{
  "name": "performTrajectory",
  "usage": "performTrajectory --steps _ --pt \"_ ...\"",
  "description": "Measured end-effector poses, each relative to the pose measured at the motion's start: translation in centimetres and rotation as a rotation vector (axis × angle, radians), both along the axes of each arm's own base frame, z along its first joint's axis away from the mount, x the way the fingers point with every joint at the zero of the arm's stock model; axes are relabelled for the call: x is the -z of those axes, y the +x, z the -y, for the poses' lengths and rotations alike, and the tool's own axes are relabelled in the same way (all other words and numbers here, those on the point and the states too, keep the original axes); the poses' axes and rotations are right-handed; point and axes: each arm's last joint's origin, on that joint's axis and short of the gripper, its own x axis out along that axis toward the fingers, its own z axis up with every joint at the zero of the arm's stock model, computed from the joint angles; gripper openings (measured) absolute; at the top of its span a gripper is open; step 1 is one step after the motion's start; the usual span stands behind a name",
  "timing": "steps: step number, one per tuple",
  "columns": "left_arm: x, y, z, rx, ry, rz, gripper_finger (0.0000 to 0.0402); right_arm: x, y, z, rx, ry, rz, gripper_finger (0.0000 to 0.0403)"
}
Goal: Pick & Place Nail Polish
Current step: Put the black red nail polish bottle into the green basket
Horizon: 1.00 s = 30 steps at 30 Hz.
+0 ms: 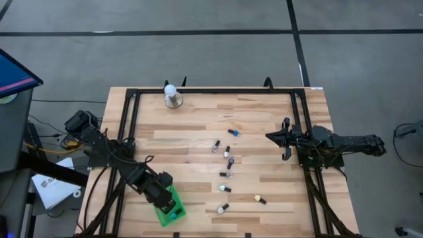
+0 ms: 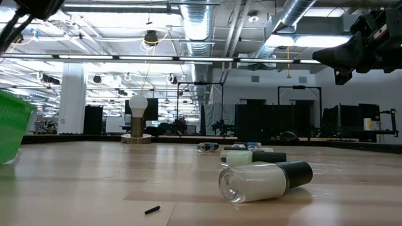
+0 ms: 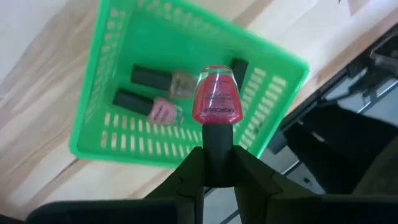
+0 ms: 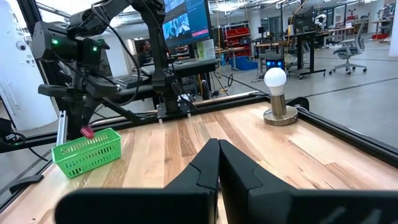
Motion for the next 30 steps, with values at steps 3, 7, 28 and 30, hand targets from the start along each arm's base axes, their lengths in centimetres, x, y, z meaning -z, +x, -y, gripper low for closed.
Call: performTrajectory --steps 3,7,28,30 --pt "0.1 0.4 -0.4 -0.026 -0.001 0.0 0.0051 0.0 0.0 0.0 0.0 -0.002 0.0 0.0" --pt "0.0 0.8 -0.8 -0.037 -0.029 -0.013 0.0054 0.0 0.0 0.0 0.0 -0.002 0.0 0.0" --pt "1.6 0.3 1.5 0.562 0.14 0.18 0.005 0.0 0.0 0.0 0.001 -0.038 -0.006 0.0" --pt "2.4 0.5 1.7 0.605 0.159 0.168 0.005 0.0 0.0 0.0 0.002 -0.053 -0.008 0.0"
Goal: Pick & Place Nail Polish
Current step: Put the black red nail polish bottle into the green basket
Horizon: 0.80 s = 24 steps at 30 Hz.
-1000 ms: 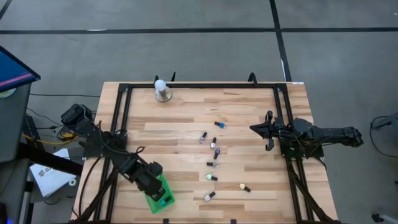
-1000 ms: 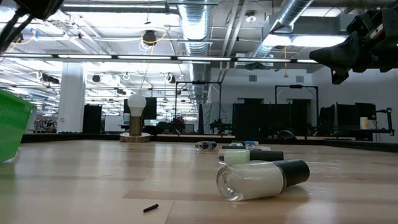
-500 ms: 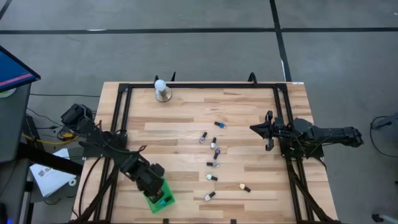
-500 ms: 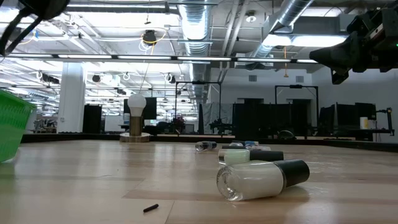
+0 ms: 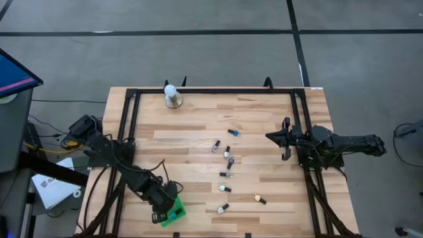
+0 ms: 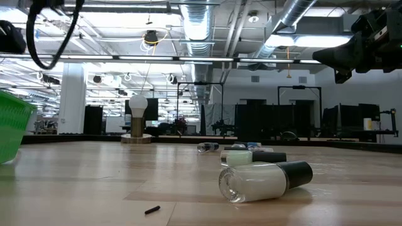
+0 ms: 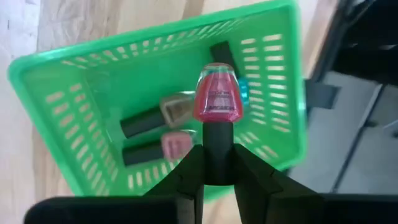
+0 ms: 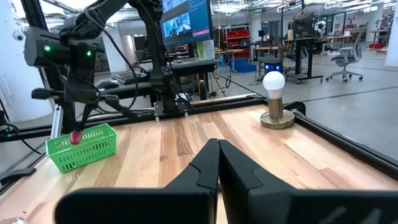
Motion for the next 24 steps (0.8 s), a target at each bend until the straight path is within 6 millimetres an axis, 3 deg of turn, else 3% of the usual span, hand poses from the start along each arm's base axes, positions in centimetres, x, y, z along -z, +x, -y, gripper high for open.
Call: performTrajectory --steps 14,24 --pt "2.0 0.9 0.6 0.14 -0.025 -0.045 0.005 0.0 0.0 0.0 0.0 -0.001 -0.001 0.0" --pt "3.2 1.3 0.7 0.131 -0.011 -0.076 0.0059 0.0 0.0 0.0 0.0 -0.001 -0.001 0.0"
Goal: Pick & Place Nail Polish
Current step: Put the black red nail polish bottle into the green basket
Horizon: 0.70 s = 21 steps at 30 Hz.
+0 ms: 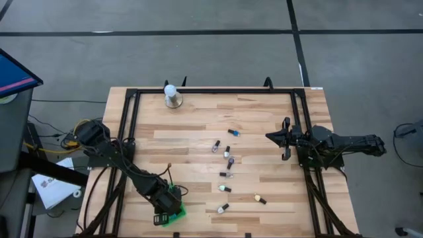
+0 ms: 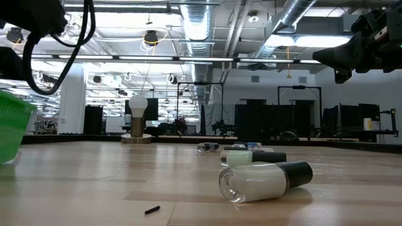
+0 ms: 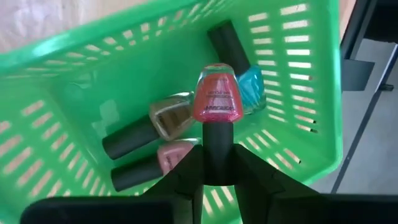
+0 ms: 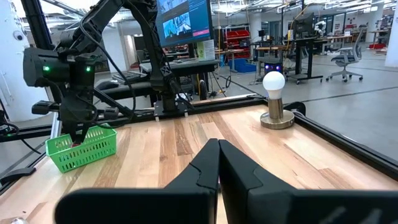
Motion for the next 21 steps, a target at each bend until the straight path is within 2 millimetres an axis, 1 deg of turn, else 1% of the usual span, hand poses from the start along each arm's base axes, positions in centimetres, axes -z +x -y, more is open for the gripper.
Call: performTrajectory --steps 4,8,16,21 --pt "0.2 0.0 0.1 0.003 -0.012 -0.019 0.0059 0.0 0.0 0.0 0.0 0.0 0.0 0.0" --pt "0.0 0.1 -0.1 -0.003 -0.019 -0.014 0.007 0.0 0.0 0.0 0.0 0.0 0.0 0.0" --pt "-0.1 0.1 -0.1 -0.028 -0.027 -0.015 0.0104 0.0 0.0 0.0 0.0 0.001 0.0 0.0" --pt "-0.7 0.1 -0.1 -0.027 -0.058 0.001 0.0139 0.0 0.0 0.0 0.0 0.003 0.001 0.0"
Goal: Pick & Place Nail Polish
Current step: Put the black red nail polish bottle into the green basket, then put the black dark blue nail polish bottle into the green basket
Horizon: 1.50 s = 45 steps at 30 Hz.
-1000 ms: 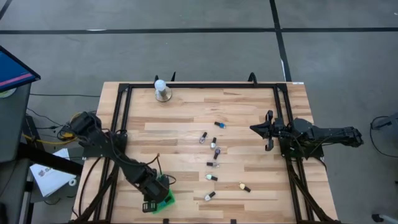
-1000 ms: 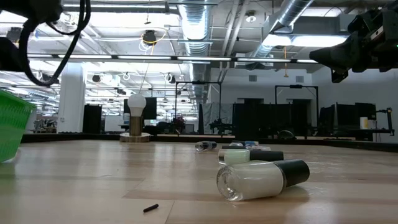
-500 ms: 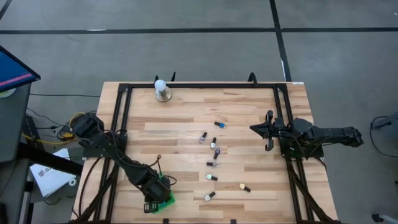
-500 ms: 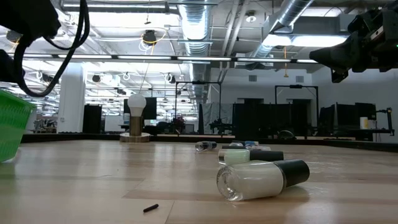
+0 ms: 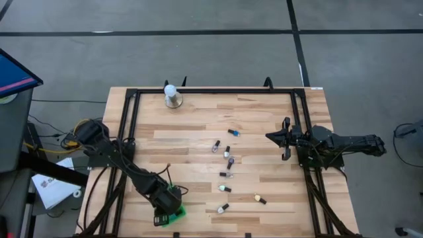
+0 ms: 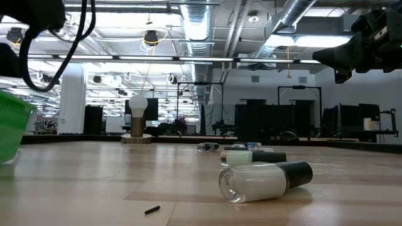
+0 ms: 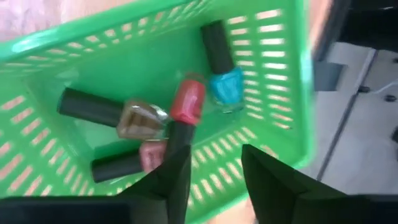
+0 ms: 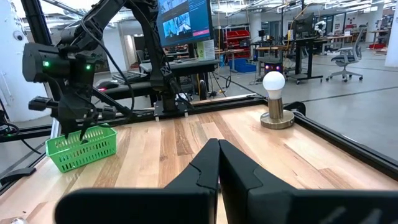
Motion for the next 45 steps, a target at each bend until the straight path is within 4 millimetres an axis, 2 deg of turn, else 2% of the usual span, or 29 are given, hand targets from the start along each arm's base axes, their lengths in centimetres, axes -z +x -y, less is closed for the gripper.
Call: performTrajectory --steps 4,8,12,16,22,28,34,37,41,43,45 --pt "-1.2 0.1 -0.6 -0.042 -0.032 0.027 0.0169 0.0 0.0 0.0 -0.001 0.024 0.004 0.0" --pt "-3.6 0.1 -1.8 -0.113 -0.073 0.097 0.0188 -0.2 0.0 0.0 -0.014 0.246 0.061 0.0" --pt "-6.9 -0.6 -3.5 -0.201 -0.1 0.227 0.0192 -0.9 -0.1 0.1 -0.035 0.477 0.172 0.0" --pt "-10.6 -2.1 -5.4 -0.312 -0.06 0.448 0.0183 -1.8 -0.2 0.1 -0.072 0.624 0.283 0.0" --pt "-15.5 -5.4 -8.8 -0.522 0.015 0.775 0.017 -3.4 -0.6 0.6 0.013 0.614 0.358 0.0012" --pt "-18.5 -8.6 -11.7 -0.634 0.078 0.992 0.0168 -6.0 0.0 1.4 0.142 0.406 0.292 0.0094" --pt "-19.7 -10.5 -13.3 -0.683 0.15 1.096 0.0168 -8.0 2.9 2.8 0.291 0.324 -0.033 0.0177" --pt "-19.9 -10.9 -13.6 -0.668 0.179 1.115 0.0166 -8.8 4.6 3.7 0.343 0.29 -0.273 0.0208" --pt "-20.0 -11.0 -13.7 -0.656 0.213 1.126 0.0158 -9.3 7.7 5.3 0.351 0.221 -0.563 0.0232" --pt "-19.9 -11.0 -13.8 -0.663 0.233 1.126 0.0154 -8.5 9.3 6.0 0.299 0.211 -0.715 0.0237" --pt "-19.9 -11.0 -13.8 -0.665 0.239 1.126 0.015 -8.2 11.5 6.9 0.25 0.201 -0.776 0.0239"
